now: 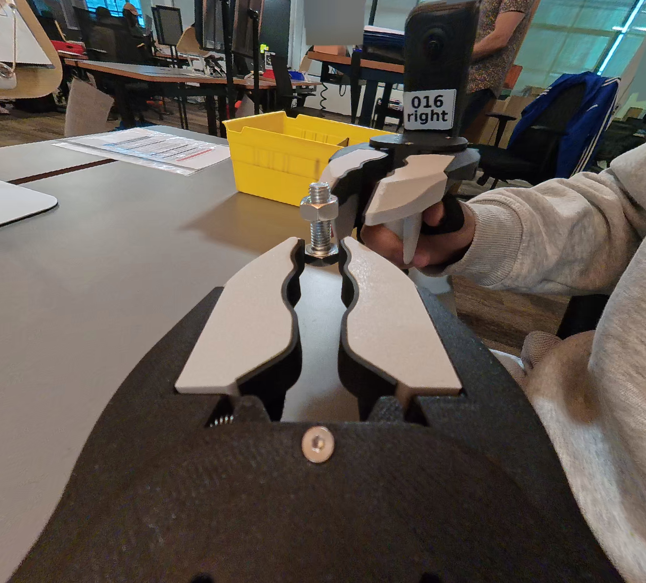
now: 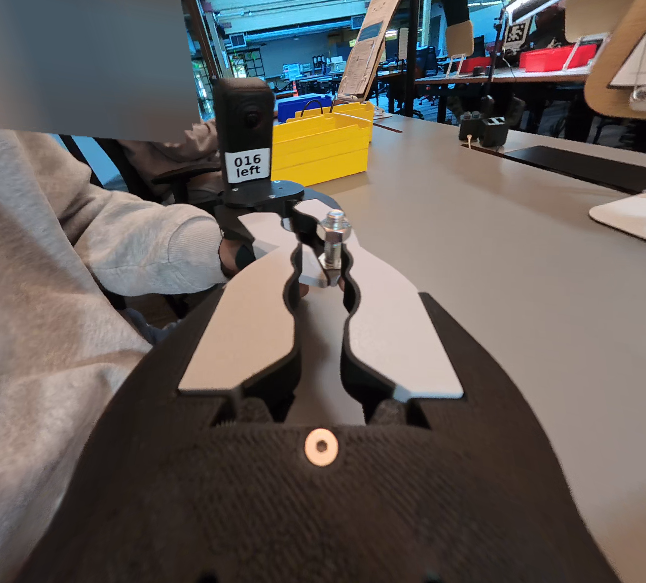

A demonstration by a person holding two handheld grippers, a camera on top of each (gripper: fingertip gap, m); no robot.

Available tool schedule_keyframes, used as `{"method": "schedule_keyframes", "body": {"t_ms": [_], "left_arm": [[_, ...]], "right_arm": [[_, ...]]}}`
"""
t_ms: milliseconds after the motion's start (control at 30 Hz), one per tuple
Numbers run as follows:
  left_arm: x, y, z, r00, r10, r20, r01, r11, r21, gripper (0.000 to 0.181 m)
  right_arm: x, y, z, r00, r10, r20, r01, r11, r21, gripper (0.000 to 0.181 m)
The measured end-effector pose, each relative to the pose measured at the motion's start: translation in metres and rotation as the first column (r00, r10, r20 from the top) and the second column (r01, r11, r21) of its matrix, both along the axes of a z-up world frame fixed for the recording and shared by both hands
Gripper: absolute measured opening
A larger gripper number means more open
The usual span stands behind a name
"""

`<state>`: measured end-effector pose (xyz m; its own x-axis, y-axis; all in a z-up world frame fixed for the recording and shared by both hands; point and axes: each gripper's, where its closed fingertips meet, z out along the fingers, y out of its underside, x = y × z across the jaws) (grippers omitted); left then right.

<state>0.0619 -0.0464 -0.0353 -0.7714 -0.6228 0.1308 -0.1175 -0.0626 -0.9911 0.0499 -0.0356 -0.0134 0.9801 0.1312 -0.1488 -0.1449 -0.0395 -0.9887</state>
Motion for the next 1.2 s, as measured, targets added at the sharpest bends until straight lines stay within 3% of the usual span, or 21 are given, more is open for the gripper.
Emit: {"method": "schedule_keyframes", "body": {"t_ms": [200, 367, 533, 633, 867, 1033, 1200], "left_arm": [[0.002, 0.004, 0.001, 1.0, 0.012, -0.014, -0.013, 0.999, -0.031, 0.019], [0.009, 0.004, 0.003, 0.996, 0.087, 0.015, -0.087, 0.996, -0.023, 0.019], [0.022, -0.009, 0.003, 0.992, 0.084, 0.093, -0.092, 0.993, 0.08, 0.019], [0.028, -0.024, -0.001, 0.991, 0.019, 0.13, -0.037, 0.989, 0.142, 0.019], [0.029, -0.039, 0.001, 0.985, -0.058, 0.164, 0.035, 0.99, 0.135, 0.019], [0.019, -0.03, 0.005, 0.98, -0.051, 0.19, 0.033, 0.994, 0.101, 0.019], [0.018, -0.027, 0.004, 0.991, -0.085, 0.107, 0.077, 0.994, 0.071, 0.02]], "right_arm": [[0.008, -0.004, 0.005, 0.998, -0.013, -0.053, 0.014, 1.0, 0.016, 0.019], [0.048, -0.012, -0.002, 0.967, -0.247, 0.057, 0.252, 0.96, -0.118, 0.019], [0.068, -0.032, 0.02, 0.949, -0.308, -0.06, 0.289, 0.932, -0.217, 0.021], [0.059, -0.045, 0.025, 0.944, -0.317, -0.092, 0.27, 0.902, -0.336, 0.016], [0.028, -0.064, 0.002, 0.936, -0.351, 0.014, 0.277, 0.714, -0.643, 0.038], [0.02, -0.045, 0.002, 0.949, -0.308, 0.064, 0.249, 0.612, -0.75, 0.037], [0.024, -0.023, 0.006, 0.959, -0.255, 0.123, 0.241, 0.506, -0.828, 0.033]]}}
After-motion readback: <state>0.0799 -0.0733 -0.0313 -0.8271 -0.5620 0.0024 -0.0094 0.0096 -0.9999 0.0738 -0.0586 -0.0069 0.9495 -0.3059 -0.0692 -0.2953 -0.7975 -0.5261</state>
